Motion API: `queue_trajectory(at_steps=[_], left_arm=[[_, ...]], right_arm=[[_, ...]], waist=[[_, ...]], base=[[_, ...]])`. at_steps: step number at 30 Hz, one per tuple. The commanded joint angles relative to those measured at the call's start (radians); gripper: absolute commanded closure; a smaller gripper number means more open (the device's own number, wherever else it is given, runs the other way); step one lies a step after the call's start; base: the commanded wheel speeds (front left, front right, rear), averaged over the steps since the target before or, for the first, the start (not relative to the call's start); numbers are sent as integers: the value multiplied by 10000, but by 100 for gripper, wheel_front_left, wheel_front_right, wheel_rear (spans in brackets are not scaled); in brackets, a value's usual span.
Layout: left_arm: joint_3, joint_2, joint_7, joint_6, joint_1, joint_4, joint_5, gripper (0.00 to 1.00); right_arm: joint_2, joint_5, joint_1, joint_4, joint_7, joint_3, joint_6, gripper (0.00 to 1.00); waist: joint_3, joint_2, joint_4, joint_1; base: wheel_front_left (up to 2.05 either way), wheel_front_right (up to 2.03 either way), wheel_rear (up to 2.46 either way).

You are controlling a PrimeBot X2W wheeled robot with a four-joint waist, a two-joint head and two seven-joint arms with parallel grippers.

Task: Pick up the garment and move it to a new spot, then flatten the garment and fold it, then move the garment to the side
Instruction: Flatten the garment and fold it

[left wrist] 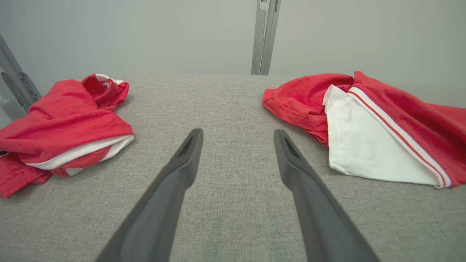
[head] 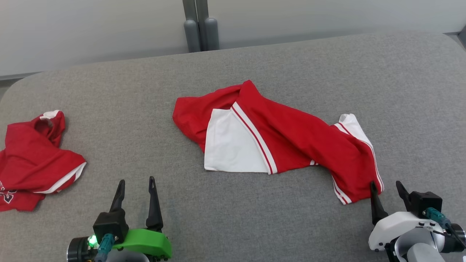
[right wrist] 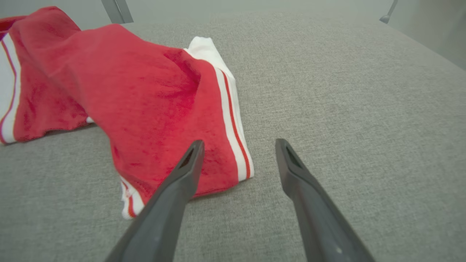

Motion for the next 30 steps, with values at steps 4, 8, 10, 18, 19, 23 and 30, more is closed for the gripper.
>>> queue_trajectory(at_steps=[4,8,10,18,19,23,30], left_arm=[[-11,33,4,67,-320,-76,75,0],[-13,31,5,93,-408,-114,75,0],[-21,31,5,125,-437,-120,54,0],[-147,31,5,152,-554,-152,-75,0],[-183,31,5,146,-585,-154,-114,0],[-492,31,5,133,-784,-84,-217,0],[-1154,33,5,196,-1099,-16,-481,0]], right_arm=[[-9,-98,-437,660,-33,-212,1,0],[-79,120,-795,1250,-33,-185,1,62],[-143,269,-913,1473,-31,-174,-1,100],[-630,625,-1547,785,-33,-333,-6,100],[-747,594,-1639,565,-31,-334,-6,100],[-1508,424,-2401,-225,-31,-225,-6,100],[-3054,-452,-4683,259,-31,540,-6,100]], waist=[[345,0,269,0],[540,0,398,0],[621,0,454,0],[844,0,598,0],[870,0,624,0],[1005,0,838,0],[1358,0,1515,0]], base=[[0,0,0],[0,0,0],[0,0,0],[0,0,0],[0,0,0],[0,0,0],[0,0,0]])
